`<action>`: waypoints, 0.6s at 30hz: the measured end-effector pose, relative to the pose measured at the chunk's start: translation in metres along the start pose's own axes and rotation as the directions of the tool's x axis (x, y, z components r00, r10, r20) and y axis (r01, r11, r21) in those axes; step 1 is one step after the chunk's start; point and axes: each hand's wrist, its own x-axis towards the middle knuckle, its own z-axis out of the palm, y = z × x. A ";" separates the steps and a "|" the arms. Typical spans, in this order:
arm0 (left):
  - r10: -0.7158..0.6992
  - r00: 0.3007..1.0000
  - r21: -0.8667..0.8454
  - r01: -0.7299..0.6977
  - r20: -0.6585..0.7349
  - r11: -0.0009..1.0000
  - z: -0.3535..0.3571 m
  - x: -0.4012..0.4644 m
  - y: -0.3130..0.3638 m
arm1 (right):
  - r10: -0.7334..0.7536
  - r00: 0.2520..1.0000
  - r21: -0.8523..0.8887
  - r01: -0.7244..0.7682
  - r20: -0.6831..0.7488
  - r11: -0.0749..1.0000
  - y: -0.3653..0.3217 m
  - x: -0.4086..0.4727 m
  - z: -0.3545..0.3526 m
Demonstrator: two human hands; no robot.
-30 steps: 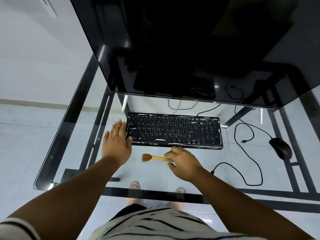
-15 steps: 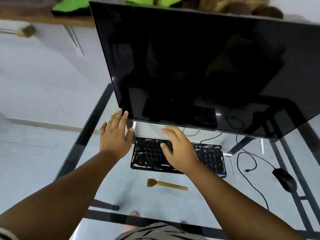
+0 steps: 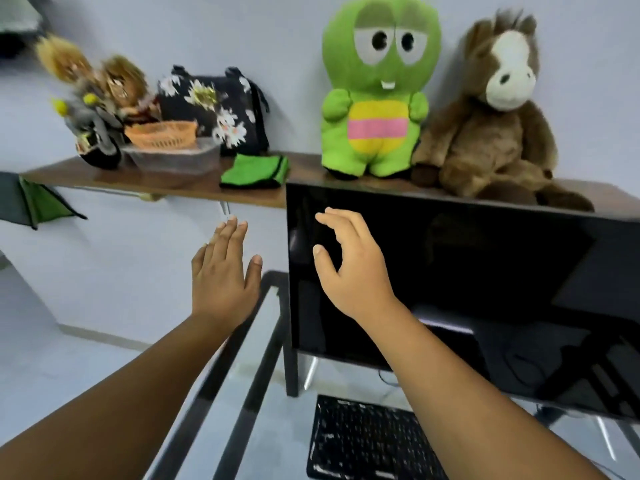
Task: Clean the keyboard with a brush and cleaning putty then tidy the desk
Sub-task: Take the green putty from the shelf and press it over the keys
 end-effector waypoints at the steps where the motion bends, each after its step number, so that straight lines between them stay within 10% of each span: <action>1: 0.010 0.999 0.005 -0.010 -0.037 1.000 -0.007 0.015 -0.008 | -0.030 0.999 0.016 0.030 -0.030 0.999 -0.008 0.020 0.007; 8: -0.012 0.989 0.023 0.016 -0.144 1.000 -0.028 0.089 -0.069 | -0.128 0.987 -0.043 0.124 -0.095 0.991 -0.050 0.131 0.057; 18: -0.010 0.996 0.088 0.018 -0.086 0.996 -0.018 0.139 -0.125 | 0.443 0.848 -0.519 -0.249 0.292 0.818 -0.046 0.220 0.142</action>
